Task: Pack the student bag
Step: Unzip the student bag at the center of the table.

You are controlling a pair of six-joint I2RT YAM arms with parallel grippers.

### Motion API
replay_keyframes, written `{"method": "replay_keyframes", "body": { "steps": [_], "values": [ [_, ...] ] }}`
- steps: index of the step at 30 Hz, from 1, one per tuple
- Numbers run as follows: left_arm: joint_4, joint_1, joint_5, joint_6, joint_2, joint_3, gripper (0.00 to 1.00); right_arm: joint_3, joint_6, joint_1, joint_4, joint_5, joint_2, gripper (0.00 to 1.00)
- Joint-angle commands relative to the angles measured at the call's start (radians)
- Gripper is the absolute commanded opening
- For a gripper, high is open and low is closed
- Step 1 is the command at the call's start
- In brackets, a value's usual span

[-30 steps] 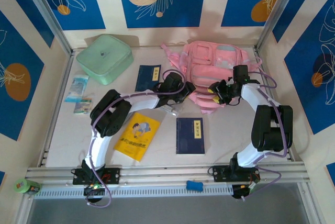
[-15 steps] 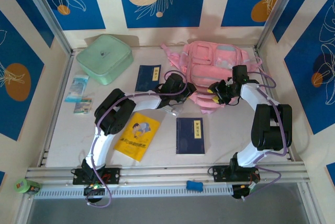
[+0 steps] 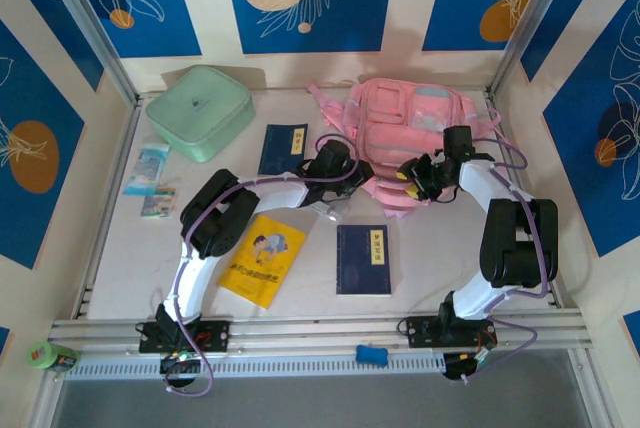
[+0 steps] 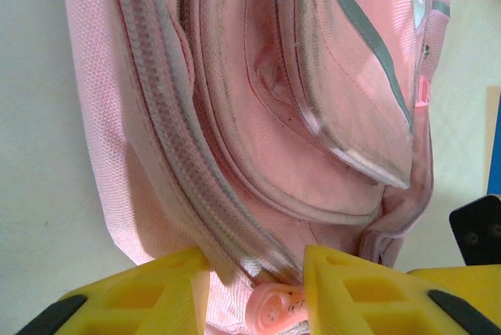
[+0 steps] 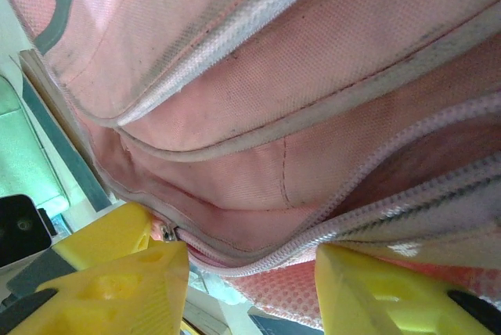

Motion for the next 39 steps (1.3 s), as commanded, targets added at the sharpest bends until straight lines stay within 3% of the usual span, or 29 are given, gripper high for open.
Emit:
{"method": "replay_keyframes", "body": {
  "steps": [1,12,18,23,32,39],
  "values": [
    [-0.038,-0.007,0.019,0.045,-0.051,0.037,0.36,-0.013,-0.008,0.002,-0.01,0.009,0.006,0.47],
    [-0.116,-0.008,-0.012,0.133,-0.082,0.065,0.38,-0.018,-0.009,0.001,-0.004,0.014,0.015,0.47],
    [-0.045,-0.008,0.016,0.097,-0.054,0.057,0.35,-0.019,-0.008,-0.001,0.005,0.013,0.026,0.47],
    [-0.102,-0.015,0.001,0.122,-0.052,0.089,0.37,-0.02,-0.011,-0.005,0.002,0.018,0.03,0.47],
    [-0.054,-0.022,-0.018,0.073,-0.016,0.072,0.38,-0.025,-0.009,-0.005,0.009,0.007,0.033,0.47],
    [-0.042,-0.034,-0.019,0.083,0.016,0.106,0.33,-0.023,-0.008,-0.006,0.008,0.01,0.038,0.47]
  ]
}}
